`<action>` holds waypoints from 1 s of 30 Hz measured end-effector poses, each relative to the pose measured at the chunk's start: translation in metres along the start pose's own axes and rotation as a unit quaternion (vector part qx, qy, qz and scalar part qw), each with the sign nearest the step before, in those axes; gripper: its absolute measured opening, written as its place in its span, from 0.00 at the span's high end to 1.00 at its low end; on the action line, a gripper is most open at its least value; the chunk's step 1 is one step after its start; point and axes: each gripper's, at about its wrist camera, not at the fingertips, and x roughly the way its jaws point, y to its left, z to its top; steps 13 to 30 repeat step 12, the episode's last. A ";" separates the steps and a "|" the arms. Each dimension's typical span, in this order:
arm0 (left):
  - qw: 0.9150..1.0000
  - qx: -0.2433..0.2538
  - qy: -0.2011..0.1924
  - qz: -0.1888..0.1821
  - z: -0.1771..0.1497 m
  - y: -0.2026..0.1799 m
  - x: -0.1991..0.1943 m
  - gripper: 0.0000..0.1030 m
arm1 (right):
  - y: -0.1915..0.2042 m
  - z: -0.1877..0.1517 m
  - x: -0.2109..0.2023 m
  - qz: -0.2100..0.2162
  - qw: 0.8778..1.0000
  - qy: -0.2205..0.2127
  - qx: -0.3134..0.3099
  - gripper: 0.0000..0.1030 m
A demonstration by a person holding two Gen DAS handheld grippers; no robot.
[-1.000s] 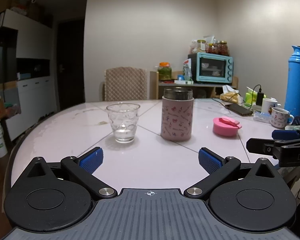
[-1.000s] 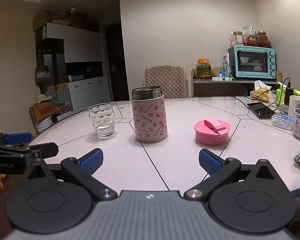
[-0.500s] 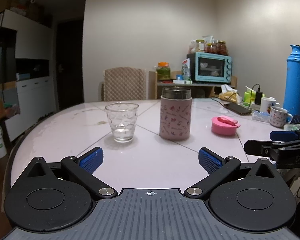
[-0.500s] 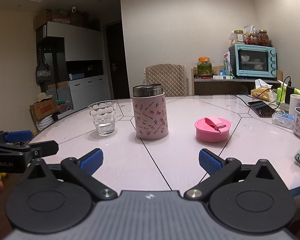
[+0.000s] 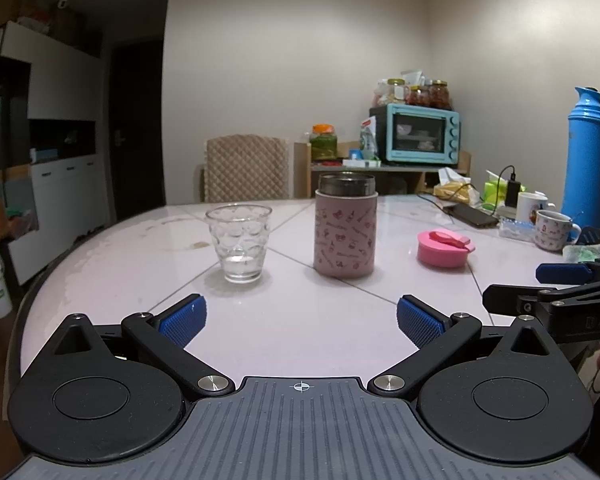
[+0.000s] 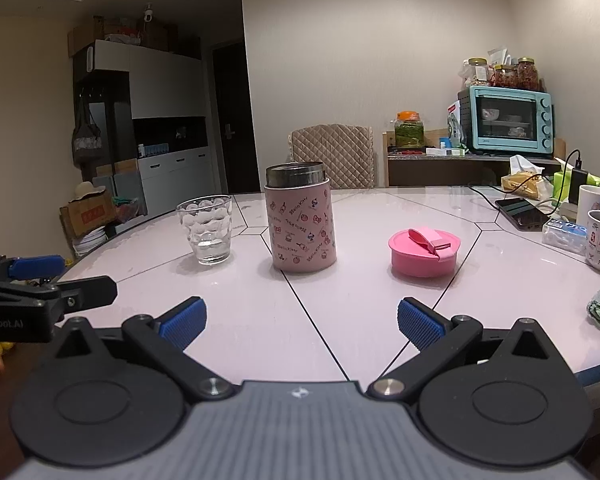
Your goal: Unscrew bottle cap and pour
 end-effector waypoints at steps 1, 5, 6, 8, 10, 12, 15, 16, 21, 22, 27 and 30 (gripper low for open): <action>1.000 0.000 0.000 0.000 0.000 0.000 0.000 0.00 | 0.000 0.000 0.000 0.000 1.000 0.001 0.000 0.00; 1.000 -0.002 0.001 0.001 -0.001 0.000 0.000 0.00 | -0.002 -0.001 0.001 -0.002 1.000 0.003 0.000 0.00; 1.000 -0.003 0.001 0.001 -0.001 0.000 0.000 0.00 | -0.002 -0.001 0.001 -0.002 1.000 0.003 0.000 0.00; 1.000 -0.004 0.001 0.001 -0.002 0.000 -0.001 0.00 | -0.001 -0.002 0.001 -0.002 1.000 0.003 0.000 0.00; 1.000 -0.006 -0.002 0.002 -0.002 0.001 -0.001 0.00 | -0.002 -0.002 0.001 -0.001 1.000 0.003 0.000 0.00; 1.000 -0.007 -0.003 0.004 -0.002 0.001 -0.001 0.00 | -0.001 -0.002 0.001 -0.001 1.000 0.003 0.000 0.00; 1.000 -0.007 -0.003 0.004 -0.002 0.001 -0.001 0.00 | -0.001 -0.002 0.001 -0.001 1.000 0.003 0.000 0.00; 1.000 -0.007 -0.003 0.004 -0.002 0.001 -0.001 0.00 | -0.001 -0.002 0.001 -0.001 1.000 0.003 0.000 0.00; 1.000 -0.007 -0.003 0.004 -0.002 0.001 -0.001 0.00 | -0.001 -0.002 0.001 -0.001 1.000 0.003 0.000 0.00; 1.000 -0.007 -0.003 0.004 -0.002 0.001 -0.001 0.00 | -0.001 -0.002 0.001 -0.001 1.000 0.003 0.000 0.00; 1.000 -0.007 -0.003 0.004 -0.002 0.001 -0.001 0.00 | -0.001 -0.002 0.001 -0.001 1.000 0.003 0.000 0.00; 1.000 -0.007 -0.003 0.004 -0.002 0.001 -0.001 0.00 | -0.001 -0.002 0.001 -0.001 1.000 0.003 0.000 0.00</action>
